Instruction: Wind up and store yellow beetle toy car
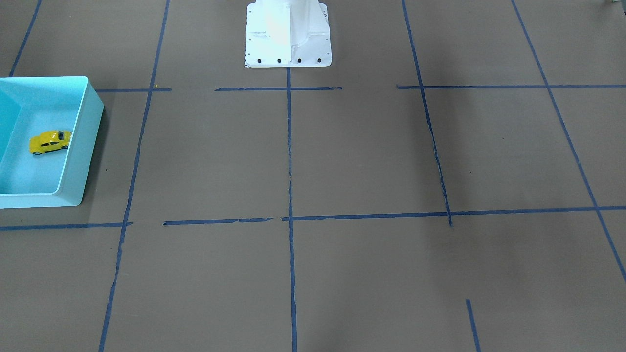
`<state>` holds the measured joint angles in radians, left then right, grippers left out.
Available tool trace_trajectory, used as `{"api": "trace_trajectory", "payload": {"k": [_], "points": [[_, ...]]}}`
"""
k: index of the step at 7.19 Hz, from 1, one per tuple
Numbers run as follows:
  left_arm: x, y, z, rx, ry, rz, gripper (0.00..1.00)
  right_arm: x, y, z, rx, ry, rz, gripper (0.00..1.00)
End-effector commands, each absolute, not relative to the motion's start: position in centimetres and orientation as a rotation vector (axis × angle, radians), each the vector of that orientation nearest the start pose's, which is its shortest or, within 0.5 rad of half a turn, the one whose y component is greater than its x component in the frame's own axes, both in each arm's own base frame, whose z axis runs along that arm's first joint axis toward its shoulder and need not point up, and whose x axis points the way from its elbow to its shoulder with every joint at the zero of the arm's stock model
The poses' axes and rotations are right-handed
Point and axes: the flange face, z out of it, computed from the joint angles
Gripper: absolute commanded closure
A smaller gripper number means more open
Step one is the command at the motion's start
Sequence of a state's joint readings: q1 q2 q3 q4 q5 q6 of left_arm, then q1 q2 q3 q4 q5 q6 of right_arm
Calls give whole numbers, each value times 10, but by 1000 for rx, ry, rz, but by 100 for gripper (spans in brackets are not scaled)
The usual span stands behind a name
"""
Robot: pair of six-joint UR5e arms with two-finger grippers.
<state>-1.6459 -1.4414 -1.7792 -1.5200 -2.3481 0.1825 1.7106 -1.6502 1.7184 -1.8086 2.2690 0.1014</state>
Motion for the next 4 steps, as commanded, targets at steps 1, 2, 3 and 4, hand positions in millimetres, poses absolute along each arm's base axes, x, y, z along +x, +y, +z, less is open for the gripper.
{"api": "trace_trajectory", "payload": {"k": [1, 2, 3, 4], "points": [[-97, -429, 620, 127, 768, 111, 0, 130, -430, 650, -147, -702, 289, 1], [-97, -428, 621, 124, 769, 110, 0, 130, -430, 651, -149, -703, 289, 1], [-97, -428, 621, 124, 767, 111, 0, 131, -429, 651, -148, -703, 291, 1], [-97, -427, 625, 116, 768, 108, 0, 130, -430, 651, -149, -703, 289, 1]]}}
